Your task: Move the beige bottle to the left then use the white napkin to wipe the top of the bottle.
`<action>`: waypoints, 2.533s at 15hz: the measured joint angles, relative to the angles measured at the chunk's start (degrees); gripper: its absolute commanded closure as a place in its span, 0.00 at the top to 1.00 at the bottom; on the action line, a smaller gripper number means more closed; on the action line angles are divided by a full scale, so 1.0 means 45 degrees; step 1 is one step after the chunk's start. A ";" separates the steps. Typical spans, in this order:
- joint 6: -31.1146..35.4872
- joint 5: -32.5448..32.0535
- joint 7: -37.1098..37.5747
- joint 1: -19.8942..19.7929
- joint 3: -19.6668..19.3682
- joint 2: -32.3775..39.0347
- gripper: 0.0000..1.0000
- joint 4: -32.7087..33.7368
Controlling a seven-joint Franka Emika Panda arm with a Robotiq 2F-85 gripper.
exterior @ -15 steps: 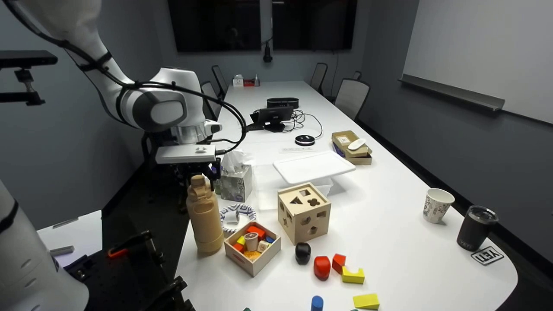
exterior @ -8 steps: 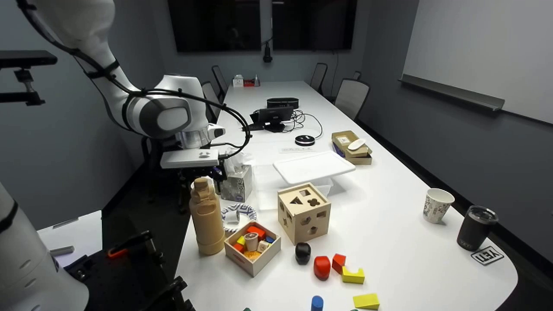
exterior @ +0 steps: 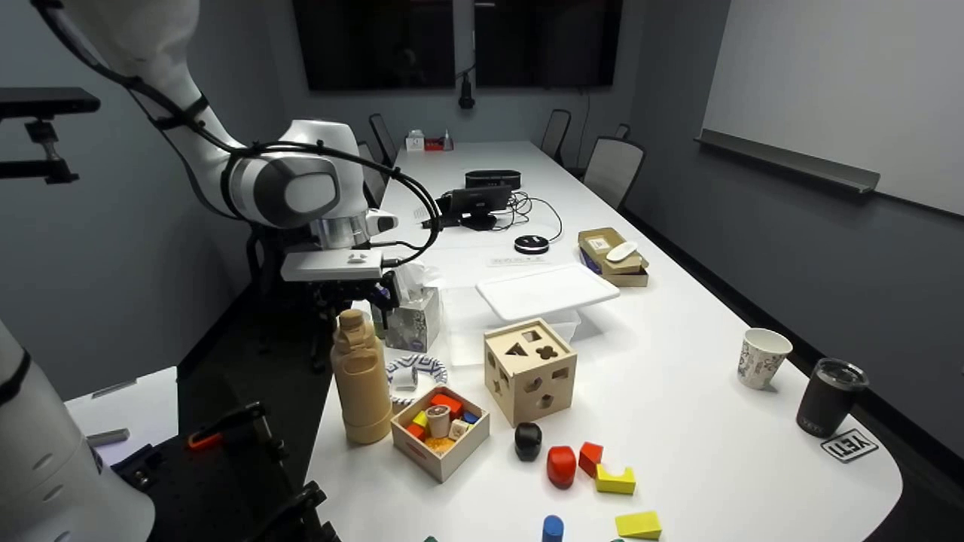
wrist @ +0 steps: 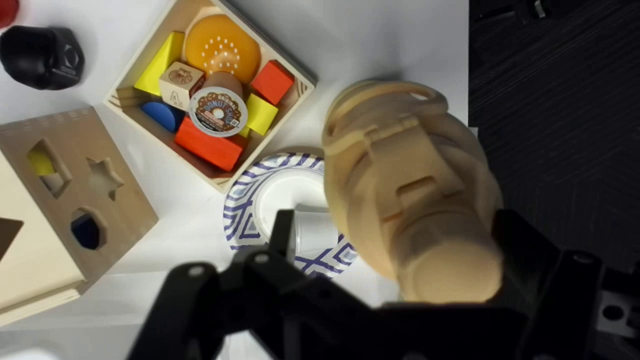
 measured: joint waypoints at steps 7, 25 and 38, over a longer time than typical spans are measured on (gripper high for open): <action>-0.1955 0.1396 0.0351 0.0257 0.0502 -0.0868 1.00 0.0616; 0.0917 0.1838 0.0117 0.0694 0.0809 0.0364 1.00 0.1923; 0.2139 -0.1836 0.1564 0.1183 0.1611 0.8109 0.58 0.9447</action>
